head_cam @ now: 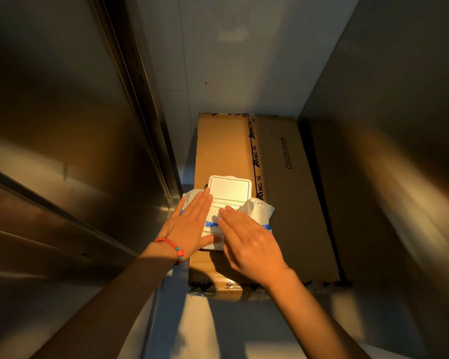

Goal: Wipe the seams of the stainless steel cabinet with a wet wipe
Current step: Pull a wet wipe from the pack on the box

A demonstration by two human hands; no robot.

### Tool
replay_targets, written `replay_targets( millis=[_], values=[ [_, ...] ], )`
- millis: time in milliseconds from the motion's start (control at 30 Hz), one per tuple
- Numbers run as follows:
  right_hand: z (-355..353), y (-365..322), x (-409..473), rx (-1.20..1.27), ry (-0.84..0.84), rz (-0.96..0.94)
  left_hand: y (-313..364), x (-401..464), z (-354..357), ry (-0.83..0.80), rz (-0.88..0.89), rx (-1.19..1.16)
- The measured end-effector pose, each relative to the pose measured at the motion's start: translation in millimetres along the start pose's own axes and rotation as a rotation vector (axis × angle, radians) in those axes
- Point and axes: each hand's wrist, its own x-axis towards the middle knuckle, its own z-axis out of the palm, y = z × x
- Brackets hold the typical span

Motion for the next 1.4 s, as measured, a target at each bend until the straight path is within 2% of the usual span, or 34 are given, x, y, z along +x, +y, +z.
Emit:
replay_targets(
  millis=[300, 600, 767, 967, 1067, 1233, 1400],
  values=[
    [20, -6, 13, 0.071, -0.101, 0.136, -3, 1, 8, 0.012, -0.003, 0.03],
    [31, 3, 12, 0.013, -0.231, 0.25, -1, 0, 4, 0.006, -0.005, -0.049],
    [33, 2, 14, 0.024, -0.39, 0.318, -2, 1, 6, -0.009, -0.007, -0.052],
    [32, 5, 16, -0.041, -0.429, 0.272, -2, 1, 5, -0.024, -0.003, -0.034],
    [35, 7, 12, 0.003, -0.511, 0.241, -2, 1, 5, -0.027, -0.003, -0.029],
    [29, 2, 13, -0.031, -0.375, 0.273, -2, 0, 5, -0.021, -0.001, -0.015],
    [30, -1, 16, -0.091, -0.333, 0.277, -2, 1, 6, -0.022, -0.004, 0.006]
  ],
)
